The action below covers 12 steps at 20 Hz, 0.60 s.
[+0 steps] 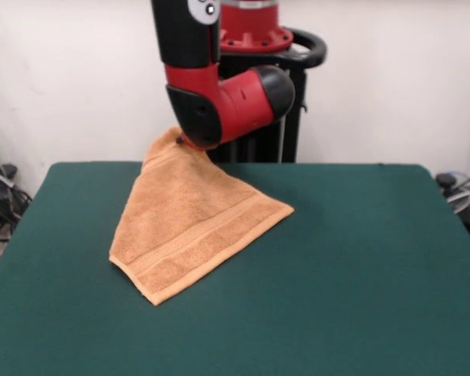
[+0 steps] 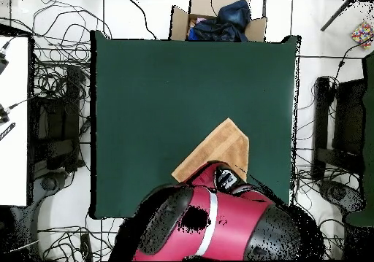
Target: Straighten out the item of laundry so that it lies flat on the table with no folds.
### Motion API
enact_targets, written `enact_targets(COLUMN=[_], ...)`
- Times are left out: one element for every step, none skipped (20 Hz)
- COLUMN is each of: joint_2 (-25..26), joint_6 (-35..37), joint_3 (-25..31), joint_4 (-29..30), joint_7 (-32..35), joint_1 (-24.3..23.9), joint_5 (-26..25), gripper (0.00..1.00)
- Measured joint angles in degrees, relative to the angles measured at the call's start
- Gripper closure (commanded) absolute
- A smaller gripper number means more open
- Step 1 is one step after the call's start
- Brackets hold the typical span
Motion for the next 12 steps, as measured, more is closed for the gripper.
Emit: enact_targets(joint_2=[0.17,0.33,0.44,0.63,0.72,0.79,0.79,0.8,0.81,0.81,0.81,0.82], joint_6=[-0.2,-0.38,-0.5,-0.71,-0.87,-1.29,-1.41,-1.52,-1.64,-1.81,-1.88,-2.17], joint_3=[0.0,-0.01,0.0,0.0,0.0,0.0,0.0,0.0,0.0,0.0,0.0,0.0], joint_4=[-0.01,-0.01,-0.01,-0.01,-0.01,-0.01,-0.01,0.0,0.0,-0.01,-0.01,0.0], joint_7=[0.0,0.0,0.0,0.0,0.0,0.0,0.0,0.0,0.0,0.0,0.0,0.0], joint_1=[-0.01,-0.01,-0.01,-0.01,-0.01,-0.05,-0.07,-0.1,-0.13,-0.17,-0.19,-0.27], joint_5=[0.01,0.0,0.0,0.01,0.0,0.01,0.01,0.01,0.01,0.02,0.02,0.01], gripper=[1.0,1.0,1.0,1.0,1.0,0.0,0.0,0.0,0.0,0.0,0.0,0.0])
